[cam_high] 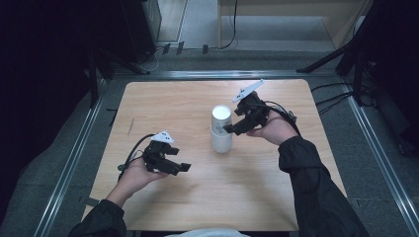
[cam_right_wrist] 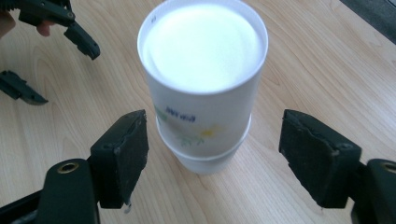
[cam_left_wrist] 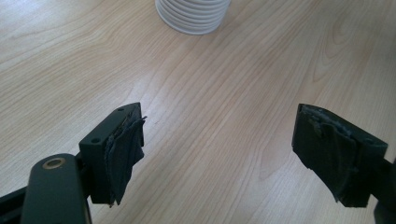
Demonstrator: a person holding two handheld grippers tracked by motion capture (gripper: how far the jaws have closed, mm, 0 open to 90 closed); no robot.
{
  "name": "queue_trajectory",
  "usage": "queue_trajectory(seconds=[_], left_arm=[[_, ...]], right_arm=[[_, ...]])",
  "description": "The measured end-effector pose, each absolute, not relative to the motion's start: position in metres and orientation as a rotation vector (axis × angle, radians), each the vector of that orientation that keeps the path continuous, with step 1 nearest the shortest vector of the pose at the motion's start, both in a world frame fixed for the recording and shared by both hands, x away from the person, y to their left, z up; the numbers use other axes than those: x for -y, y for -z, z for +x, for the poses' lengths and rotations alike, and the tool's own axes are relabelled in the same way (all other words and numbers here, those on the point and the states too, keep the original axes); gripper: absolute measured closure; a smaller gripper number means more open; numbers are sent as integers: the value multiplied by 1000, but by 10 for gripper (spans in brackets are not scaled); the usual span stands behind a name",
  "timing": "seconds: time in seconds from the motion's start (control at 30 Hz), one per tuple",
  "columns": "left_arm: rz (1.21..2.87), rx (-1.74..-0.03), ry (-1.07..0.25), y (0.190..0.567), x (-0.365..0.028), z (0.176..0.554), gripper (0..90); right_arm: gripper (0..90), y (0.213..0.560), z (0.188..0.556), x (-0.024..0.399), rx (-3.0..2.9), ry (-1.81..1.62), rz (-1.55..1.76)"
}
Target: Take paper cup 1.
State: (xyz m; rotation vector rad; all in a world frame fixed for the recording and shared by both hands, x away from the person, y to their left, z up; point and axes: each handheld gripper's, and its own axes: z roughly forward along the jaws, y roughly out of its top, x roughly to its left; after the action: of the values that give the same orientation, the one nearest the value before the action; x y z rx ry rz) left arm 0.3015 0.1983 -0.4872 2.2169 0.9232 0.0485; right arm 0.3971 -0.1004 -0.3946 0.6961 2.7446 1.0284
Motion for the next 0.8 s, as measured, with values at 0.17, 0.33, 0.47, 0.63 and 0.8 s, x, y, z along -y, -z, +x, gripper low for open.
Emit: queue_trajectory(seconds=[0.17, 0.33, 0.47, 0.63, 0.8], left_arm=[[2243, -889, -28, 488, -195, 300, 167], [2245, -881, -26, 488, -194, 299, 166], [2239, -892, -48, 488, -194, 299, 157], [2233, -903, -46, 488, -196, 300, 158], [2240, -889, -38, 488, -195, 299, 159]], right_arm=[[234, 390, 401, 89, -2756, -1007, 699], [234, 387, 405, 80, -2757, -999, 683], [252, 386, 407, 74, -2759, -980, 670], [331, 384, 408, 71, -2781, -966, 648], [336, 383, 407, 69, -2779, -948, 648]])
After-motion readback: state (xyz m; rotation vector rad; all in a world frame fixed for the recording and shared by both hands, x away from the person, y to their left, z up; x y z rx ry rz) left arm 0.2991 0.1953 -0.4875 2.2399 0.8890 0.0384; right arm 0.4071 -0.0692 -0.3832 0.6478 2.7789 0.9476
